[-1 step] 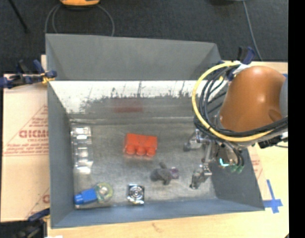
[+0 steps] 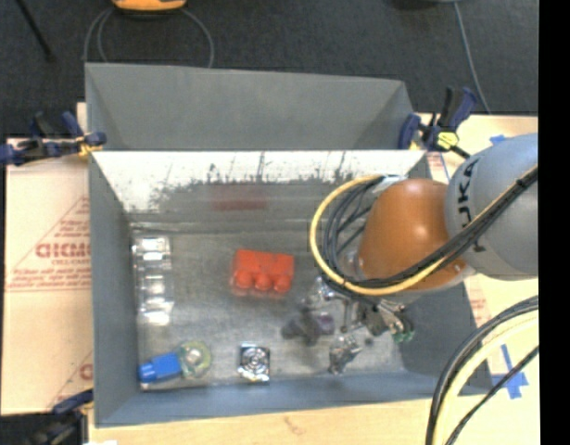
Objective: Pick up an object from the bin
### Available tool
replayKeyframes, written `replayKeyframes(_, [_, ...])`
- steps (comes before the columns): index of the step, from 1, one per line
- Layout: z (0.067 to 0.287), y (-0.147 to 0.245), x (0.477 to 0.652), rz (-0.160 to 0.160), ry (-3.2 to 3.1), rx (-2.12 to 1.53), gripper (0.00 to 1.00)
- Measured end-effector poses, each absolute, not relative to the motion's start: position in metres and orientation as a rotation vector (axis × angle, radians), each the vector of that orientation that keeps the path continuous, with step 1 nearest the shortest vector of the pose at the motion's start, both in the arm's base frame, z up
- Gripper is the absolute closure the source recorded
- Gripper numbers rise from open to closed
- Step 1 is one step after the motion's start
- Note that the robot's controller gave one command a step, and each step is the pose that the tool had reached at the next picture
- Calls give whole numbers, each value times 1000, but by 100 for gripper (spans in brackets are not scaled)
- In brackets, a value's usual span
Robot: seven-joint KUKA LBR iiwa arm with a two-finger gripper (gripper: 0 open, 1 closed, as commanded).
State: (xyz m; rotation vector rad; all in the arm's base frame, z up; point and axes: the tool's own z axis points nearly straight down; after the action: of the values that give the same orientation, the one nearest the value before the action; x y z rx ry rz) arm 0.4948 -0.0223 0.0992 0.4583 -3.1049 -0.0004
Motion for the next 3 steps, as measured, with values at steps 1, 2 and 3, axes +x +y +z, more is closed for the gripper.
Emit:
replayKeyframes(1, [102, -23, 496, 2, -3110, 459, 100])
replayKeyframes(2, [262, 52, 505, -2, -3140, 300, 100])
replayKeyframes(3, [257, 50, 504, -1, -3131, 295, 0])
